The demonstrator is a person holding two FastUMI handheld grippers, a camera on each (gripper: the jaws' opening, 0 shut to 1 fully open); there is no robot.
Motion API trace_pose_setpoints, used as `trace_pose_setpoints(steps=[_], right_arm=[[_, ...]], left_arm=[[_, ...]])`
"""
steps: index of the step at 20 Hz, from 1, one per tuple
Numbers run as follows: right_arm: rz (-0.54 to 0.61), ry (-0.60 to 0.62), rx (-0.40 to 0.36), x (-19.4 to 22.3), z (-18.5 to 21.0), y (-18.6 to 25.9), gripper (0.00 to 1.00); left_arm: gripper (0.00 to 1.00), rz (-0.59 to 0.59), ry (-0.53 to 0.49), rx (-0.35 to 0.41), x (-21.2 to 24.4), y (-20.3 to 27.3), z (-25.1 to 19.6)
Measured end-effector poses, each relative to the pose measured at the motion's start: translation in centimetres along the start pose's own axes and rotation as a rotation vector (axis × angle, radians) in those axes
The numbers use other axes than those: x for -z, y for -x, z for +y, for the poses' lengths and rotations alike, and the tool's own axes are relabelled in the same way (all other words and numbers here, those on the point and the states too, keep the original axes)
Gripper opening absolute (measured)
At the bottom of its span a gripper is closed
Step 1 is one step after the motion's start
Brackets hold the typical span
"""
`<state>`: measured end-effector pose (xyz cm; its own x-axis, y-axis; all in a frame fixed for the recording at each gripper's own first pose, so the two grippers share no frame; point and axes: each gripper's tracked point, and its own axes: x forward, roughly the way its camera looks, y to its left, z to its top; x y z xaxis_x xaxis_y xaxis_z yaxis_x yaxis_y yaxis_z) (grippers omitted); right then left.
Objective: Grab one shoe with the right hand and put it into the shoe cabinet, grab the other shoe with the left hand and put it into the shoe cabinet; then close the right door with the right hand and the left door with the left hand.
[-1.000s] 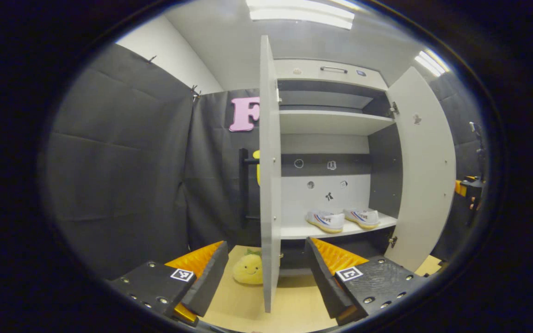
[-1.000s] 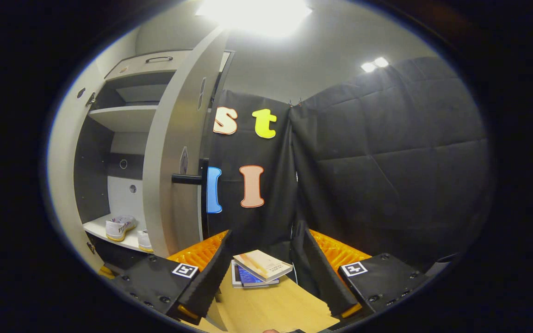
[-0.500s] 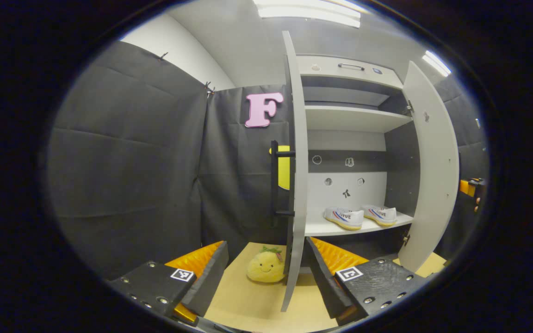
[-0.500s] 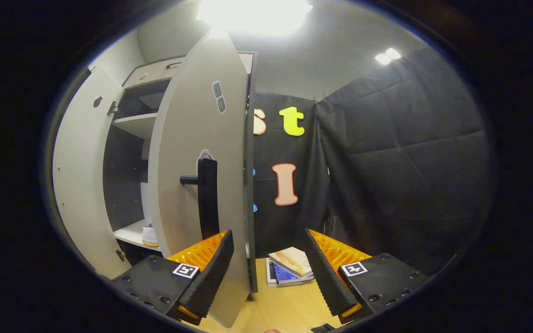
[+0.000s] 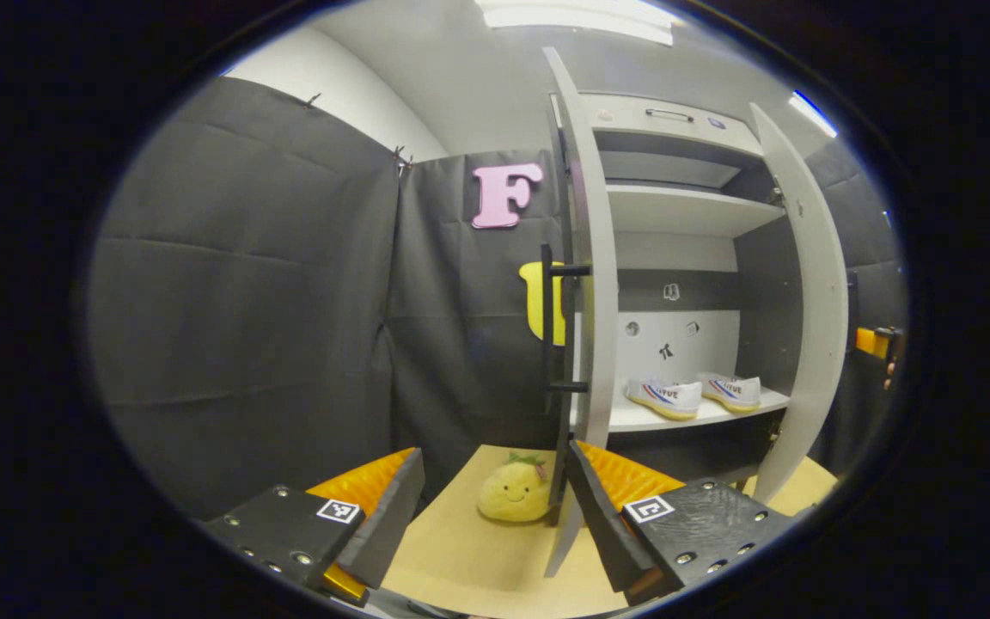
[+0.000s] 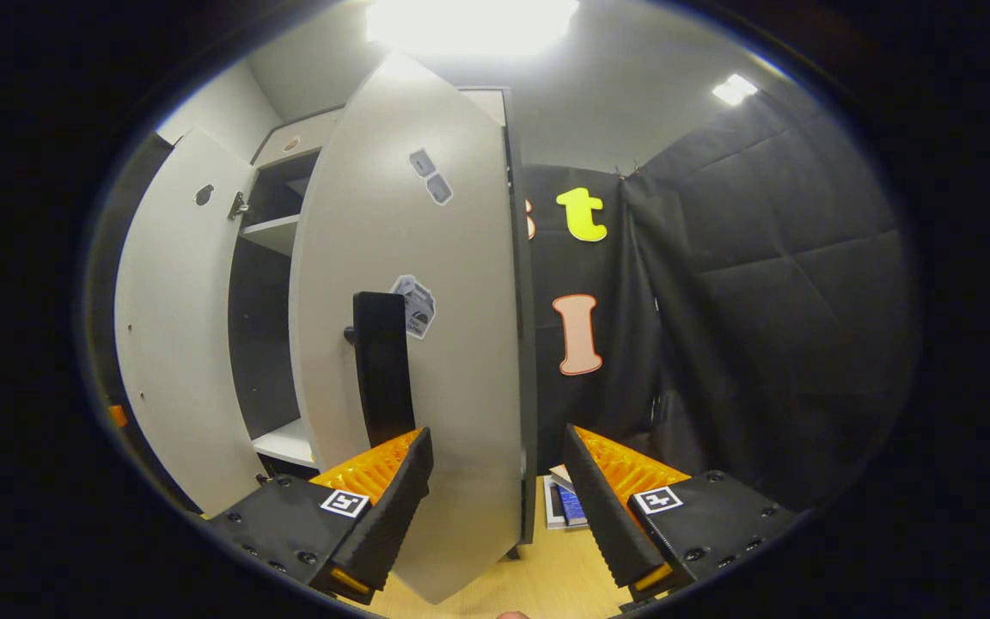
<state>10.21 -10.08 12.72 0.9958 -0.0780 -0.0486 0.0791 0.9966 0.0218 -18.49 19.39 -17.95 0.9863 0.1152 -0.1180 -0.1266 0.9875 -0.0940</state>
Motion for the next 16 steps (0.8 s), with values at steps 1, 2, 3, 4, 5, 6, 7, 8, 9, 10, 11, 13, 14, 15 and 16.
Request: trace_pose_setpoints(steps=[1,2,3,4,5,6,7,8,9,10,11,13,14,15,16], right_arm=[[0.008,0.013,-0.016,0.4,0.3,-0.1,0.96],[0.016,0.023,-0.031,0.8,0.7,-0.2,0.91],[0.025,0.032,-0.04,1.4,1.9,-0.4,0.91],[0.031,0.037,-0.046,1.5,2.6,-0.8,0.92],[0.033,0.038,-0.049,1.7,2.8,-0.9,0.98],[0.035,0.039,-0.051,1.8,2.5,-0.8,0.98],[0.035,0.041,-0.053,1.9,2.4,-0.5,0.98],[0.033,0.046,-0.051,2.0,2.0,-0.3,0.98],[0.03,0.052,-0.047,2.1,1.7,-0.1,0.98],[0.026,0.057,-0.039,2.1,1.2,0.1,0.99],[0.024,0.057,-0.031,2.2,0.7,0.4,0.98],[0.032,0.049,-0.023,2.8,-0.1,0.9,0.98],[0.04,0.046,-0.018,3.1,-0.5,1.0,0.95],[0.047,0.045,-0.012,3.4,-0.9,1.1,0.98],[0.052,0.044,-0.006,3.6,-1.3,1.2,0.98]], left_arm=[[0.93,0.006,0.001,-0.006,0.3,-0.2,0.3],[0.93,0.012,0.001,-0.012,0.5,-0.4,0.6],[0.93,0.017,0.001,-0.018,0.7,-0.7,1.0],[0.93,0.022,0.001,-0.022,0.9,-1.1,1.3],[0.93,0.025,0.001,-0.03,1.0,-1.6,1.7],[0.93,0.024,0.001,-0.039,0.9,-1.9,2.3],[0.93,0.018,0.001,-0.047,0.7,-2.3,2.7],[0.93,0.007,0.004,-0.057,0.2,-2.9,3.2],[0.93,-0.001,0.008,-0.067,-0.1,-3.5,3.7],[0.94,-0.01,0.013,-0.08,-0.5,-4.1,4.3],[0.94,-0.019,0.019,-0.094,-0.8,-4.7,4.9],[0.94,-0.031,0.046,-0.104,-1.5,-5.9,5.4],[0.94,-0.035,0.06,-0.099,-1.8,-6.5,5.4],[0.94,-0.04,0.071,-0.095,-2.1,-7.0,5.1],[0.95,-0.047,0.076,-0.088,-2.4,-7.5,4.7]])
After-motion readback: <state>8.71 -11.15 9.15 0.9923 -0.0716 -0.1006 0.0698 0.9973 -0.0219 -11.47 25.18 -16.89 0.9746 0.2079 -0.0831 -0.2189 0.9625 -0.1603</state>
